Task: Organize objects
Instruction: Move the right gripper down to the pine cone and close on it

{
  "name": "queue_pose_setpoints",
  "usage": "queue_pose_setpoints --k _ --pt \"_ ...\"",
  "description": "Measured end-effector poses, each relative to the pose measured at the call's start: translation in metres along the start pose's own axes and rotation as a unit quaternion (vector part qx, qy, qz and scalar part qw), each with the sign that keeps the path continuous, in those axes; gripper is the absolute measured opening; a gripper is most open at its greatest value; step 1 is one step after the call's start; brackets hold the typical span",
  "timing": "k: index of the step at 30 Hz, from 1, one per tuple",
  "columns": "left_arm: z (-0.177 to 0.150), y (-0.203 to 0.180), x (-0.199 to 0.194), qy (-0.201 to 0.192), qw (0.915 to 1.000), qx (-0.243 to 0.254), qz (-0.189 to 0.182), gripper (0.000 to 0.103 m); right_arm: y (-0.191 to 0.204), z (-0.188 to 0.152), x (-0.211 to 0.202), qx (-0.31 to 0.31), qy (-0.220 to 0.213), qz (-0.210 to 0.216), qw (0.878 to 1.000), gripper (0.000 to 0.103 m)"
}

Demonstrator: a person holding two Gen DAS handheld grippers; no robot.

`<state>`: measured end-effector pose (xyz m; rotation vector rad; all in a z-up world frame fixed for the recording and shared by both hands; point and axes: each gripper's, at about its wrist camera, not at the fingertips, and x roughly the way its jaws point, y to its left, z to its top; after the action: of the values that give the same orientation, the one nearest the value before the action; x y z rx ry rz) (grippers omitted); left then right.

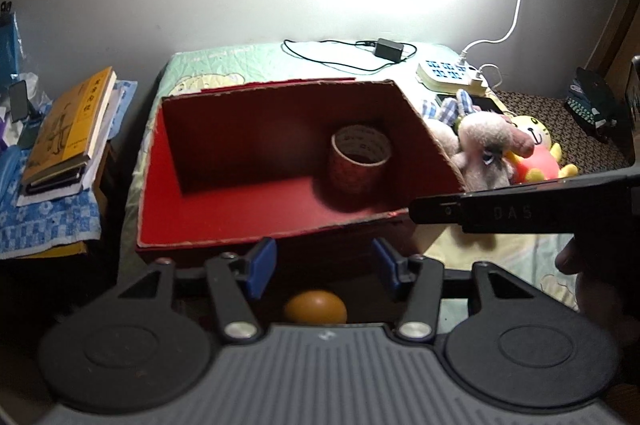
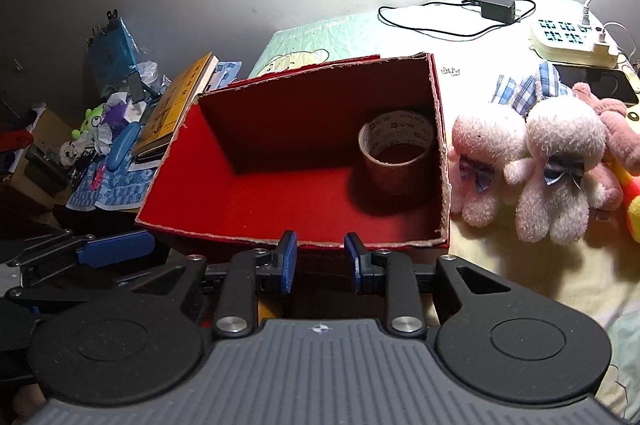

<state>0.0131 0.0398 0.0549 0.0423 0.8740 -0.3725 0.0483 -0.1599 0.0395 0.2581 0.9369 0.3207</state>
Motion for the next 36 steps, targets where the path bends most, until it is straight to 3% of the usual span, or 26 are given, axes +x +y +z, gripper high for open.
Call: queue_pose_setpoints --k 9,12,15,21,36 --pt "-0.024 -0.029 0.008 0.018 0.9965 0.045 -0.068 0.055 -0.025 -0.033 0.001 0.049 0.027 -0.007 0.998 0.028" --pt "-0.033 -0.042 0.012 0.022 0.9933 0.073 -0.087 0.063 -0.031 -0.044 0.005 0.061 0.040 -0.012 0.997 0.034" --pt "-0.046 -0.051 0.018 0.031 0.9898 0.096 -0.101 0.063 -0.036 -0.056 0.012 0.069 0.058 -0.014 0.996 0.039" --pt "-0.066 -0.055 0.046 0.079 0.9873 0.095 -0.100 0.059 -0.048 -0.075 0.026 0.112 0.096 0.002 0.989 0.039" --pt "-0.069 -0.062 0.073 0.097 0.9864 0.077 -0.107 0.059 -0.059 -0.088 0.040 0.165 0.110 0.027 0.980 0.046"
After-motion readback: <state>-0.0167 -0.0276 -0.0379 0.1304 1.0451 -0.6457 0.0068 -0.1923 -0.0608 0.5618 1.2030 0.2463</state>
